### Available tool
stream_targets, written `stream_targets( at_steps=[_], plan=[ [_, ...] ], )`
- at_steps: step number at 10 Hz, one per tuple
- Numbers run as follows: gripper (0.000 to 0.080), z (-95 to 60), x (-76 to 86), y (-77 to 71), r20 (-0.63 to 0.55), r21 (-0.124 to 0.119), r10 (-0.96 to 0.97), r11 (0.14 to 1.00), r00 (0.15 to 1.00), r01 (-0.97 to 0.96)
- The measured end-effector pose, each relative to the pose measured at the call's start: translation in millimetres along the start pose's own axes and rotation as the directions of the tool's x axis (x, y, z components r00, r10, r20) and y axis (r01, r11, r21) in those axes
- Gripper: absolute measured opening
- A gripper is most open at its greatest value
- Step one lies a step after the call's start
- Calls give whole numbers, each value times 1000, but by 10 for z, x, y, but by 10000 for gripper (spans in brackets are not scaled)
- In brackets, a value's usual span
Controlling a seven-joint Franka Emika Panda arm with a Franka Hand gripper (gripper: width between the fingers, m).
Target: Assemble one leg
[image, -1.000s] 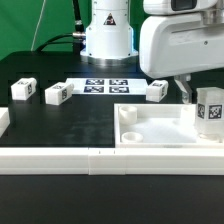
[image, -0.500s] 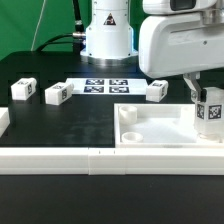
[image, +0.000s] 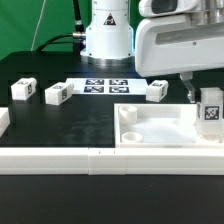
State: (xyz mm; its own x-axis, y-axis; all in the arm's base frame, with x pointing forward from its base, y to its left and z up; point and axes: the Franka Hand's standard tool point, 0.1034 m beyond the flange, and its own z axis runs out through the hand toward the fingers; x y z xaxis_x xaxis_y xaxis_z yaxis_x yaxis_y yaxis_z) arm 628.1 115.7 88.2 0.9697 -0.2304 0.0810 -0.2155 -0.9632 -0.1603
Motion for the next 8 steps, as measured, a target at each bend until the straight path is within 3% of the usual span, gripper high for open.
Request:
stream_targets(
  at_steps=[4, 5, 8],
  plan=[
    [294, 6, 17, 16, -12, 6, 440, 898, 898, -440],
    [294, 12, 15, 1, -40, 23, 623, 783, 782, -622],
    [294, 9, 15, 27, -26, 42, 798, 603, 602, -797]
  ],
)
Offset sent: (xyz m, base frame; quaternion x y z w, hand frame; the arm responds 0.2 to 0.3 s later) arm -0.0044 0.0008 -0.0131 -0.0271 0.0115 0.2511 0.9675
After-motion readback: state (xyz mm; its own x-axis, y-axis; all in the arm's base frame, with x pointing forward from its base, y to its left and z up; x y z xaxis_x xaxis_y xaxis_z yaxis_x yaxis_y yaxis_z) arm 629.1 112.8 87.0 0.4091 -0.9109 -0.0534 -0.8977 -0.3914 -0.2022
